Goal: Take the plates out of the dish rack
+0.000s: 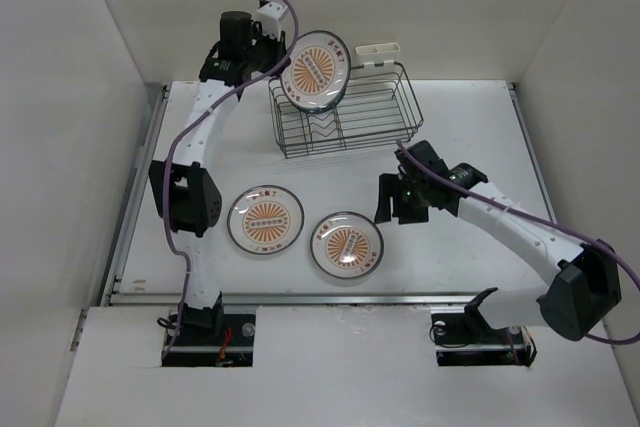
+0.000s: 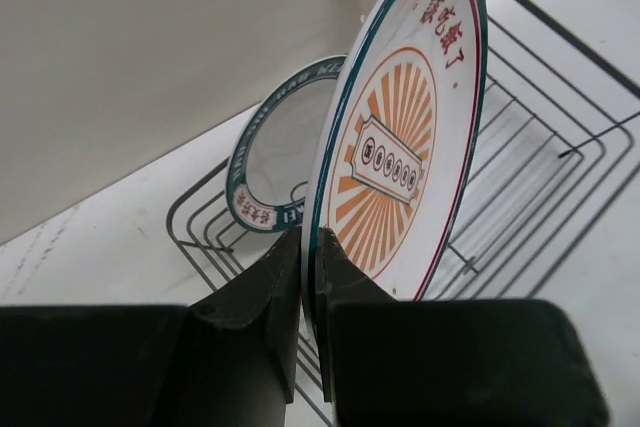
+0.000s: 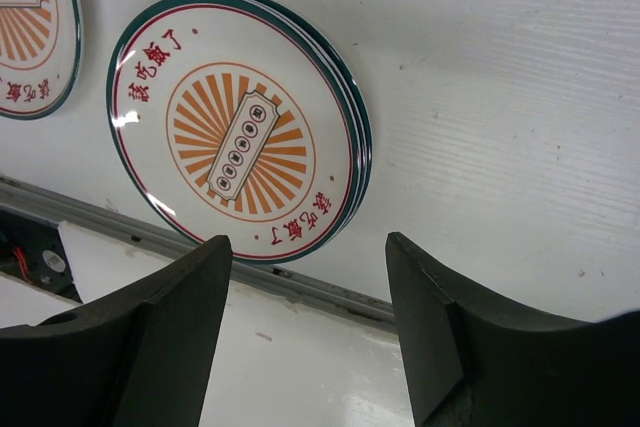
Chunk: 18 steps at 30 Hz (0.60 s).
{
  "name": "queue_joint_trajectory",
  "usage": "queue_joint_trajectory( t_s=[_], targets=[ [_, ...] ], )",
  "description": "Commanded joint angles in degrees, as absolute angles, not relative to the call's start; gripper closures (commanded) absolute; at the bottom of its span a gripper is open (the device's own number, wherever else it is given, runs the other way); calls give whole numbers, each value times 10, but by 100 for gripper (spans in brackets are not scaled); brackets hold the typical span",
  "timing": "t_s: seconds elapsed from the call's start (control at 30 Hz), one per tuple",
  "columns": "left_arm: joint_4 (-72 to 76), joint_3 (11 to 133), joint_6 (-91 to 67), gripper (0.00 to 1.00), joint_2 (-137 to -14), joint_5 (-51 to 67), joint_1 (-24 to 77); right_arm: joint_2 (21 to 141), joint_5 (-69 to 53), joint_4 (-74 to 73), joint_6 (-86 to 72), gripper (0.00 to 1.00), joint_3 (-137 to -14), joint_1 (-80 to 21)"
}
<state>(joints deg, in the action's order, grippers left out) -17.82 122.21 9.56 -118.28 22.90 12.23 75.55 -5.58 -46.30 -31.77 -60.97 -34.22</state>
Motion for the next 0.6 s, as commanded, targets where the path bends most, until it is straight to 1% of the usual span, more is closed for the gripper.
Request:
queue_joint_trajectory(
  t_s=[0.0, 0.07, 0.1, 0.17, 0.23, 0.27, 0.33, 0.37, 0.4, 0.47, 0.5, 0.57],
  targets=[
    [-174, 1229, 40, 100, -1116, 296, 106, 731, -52, -462, -329, 31, -610, -348],
    [-202, 1223, 25, 100, -1106, 310, 93, 725, -52, -462, -329, 31, -610, -348],
    [-215, 1223, 19, 100, -1100, 336, 88, 725, -52, -462, -329, 31, -610, -348],
    [-277, 1223, 18, 100, -1081, 371, 70, 719, -52, -462, -329, 31, -610, -348],
    [-335, 1223, 65, 100, -1056, 433, 55, 719, -40, -462, -329, 31, -615, -348],
    [-407, 1218, 90, 100, -1047, 448, 44, 719, -40, -462, -329, 31, -620, -348],
    [-488, 1218, 157, 100, -1028, 467, 33, 719, -40, -462, -329, 31, -621, -348],
    [-565, 1218, 230, 100, -1007, 474, 23, 719, -40, -462, -323, 31, -621, -348],
    [-604, 1211, 271, 100, -997, 474, 23, 719, -46, -456, -323, 31, -627, -348],
    [-680, 1188, 353, 100, -970, 459, 16, 724, -46, -451, -323, 31, -627, -348],
    [-748, 1177, 436, 100, -962, 448, 16, 724, -51, -451, -318, 31, -627, -348],
    [-802, 1127, 508, 100, -946, 418, 16, 729, -56, -438, -318, 31, -627, -348]
  ],
)
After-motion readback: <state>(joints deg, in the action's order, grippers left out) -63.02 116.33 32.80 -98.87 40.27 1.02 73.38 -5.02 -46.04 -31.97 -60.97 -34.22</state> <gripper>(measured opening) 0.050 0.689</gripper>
